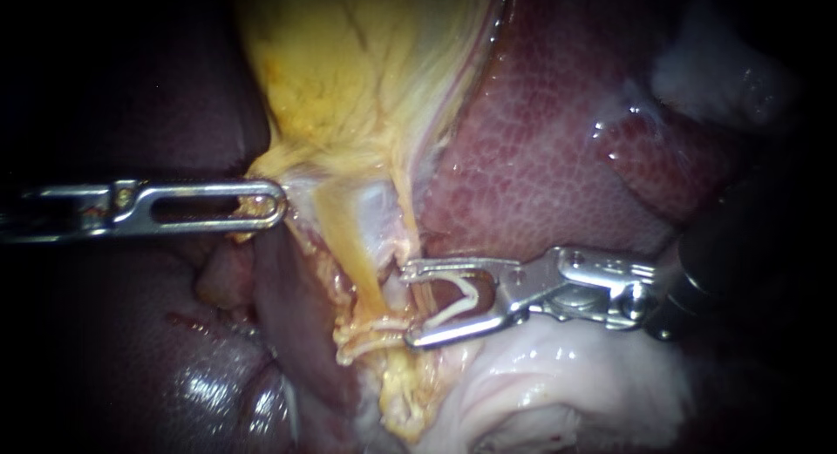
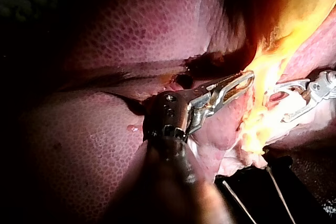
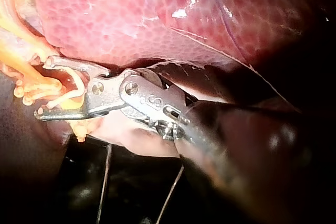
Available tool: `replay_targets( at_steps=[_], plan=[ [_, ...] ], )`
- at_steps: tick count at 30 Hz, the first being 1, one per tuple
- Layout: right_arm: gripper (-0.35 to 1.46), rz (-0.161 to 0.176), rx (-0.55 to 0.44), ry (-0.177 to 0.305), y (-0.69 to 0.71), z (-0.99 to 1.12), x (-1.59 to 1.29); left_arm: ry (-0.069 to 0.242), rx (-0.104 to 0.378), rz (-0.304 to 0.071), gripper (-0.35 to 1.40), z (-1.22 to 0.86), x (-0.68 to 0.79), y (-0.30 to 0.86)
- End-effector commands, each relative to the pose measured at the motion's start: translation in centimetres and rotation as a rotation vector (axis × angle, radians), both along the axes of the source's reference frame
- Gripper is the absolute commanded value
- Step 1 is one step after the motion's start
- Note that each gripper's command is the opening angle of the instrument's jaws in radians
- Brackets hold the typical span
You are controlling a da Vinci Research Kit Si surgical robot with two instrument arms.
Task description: Clipping third clip left tube
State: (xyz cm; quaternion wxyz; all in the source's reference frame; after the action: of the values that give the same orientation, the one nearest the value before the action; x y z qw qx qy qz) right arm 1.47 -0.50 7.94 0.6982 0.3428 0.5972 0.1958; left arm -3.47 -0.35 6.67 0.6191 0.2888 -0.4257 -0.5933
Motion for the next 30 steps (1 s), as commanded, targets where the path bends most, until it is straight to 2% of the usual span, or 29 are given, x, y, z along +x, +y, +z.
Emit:
replay_targets(
  at_steps=[1, 5, 9, 21, 24, 30],
  plan=[
    [0.6, -0.001, 0.003, -0.001, 0.0, 0.04, 0.04, 0.001, 0.0, 0.0, -0.35, 0.0, 0.0, 0.0],
    [0.6, -0.006, 0.008, 0.001, -0.01, 0.09, 0.2, 0.001, -0.001, 0.0, -0.35, 0.0, 0.0, -0.01],
    [0.6, -0.016, 0.031, 0.006, -0.03, 0.05, 0.34, 0.002, -0.001, -0.001, -0.35, 0.01, -0.01, -0.02],
    [0.6, -0.038, 0.124, 0.13, -0.14, -0.28, 0.53, 0.003, -0.004, -0.002, -0.35, 0.05, -0.04, -0.03],
    [0.6, -0.035, 0.144, 0.157, -0.13, -0.36, 0.55, 0.003, -0.004, -0.002, -0.35, 0.07, -0.04, -0.03],
    [0.6, -0.028, 0.152, 0.163, -0.02, -0.43, 0.6, 0.006, -0.007, -0.006, -0.35, 0.11, -0.09, -0.06]
  ],
)
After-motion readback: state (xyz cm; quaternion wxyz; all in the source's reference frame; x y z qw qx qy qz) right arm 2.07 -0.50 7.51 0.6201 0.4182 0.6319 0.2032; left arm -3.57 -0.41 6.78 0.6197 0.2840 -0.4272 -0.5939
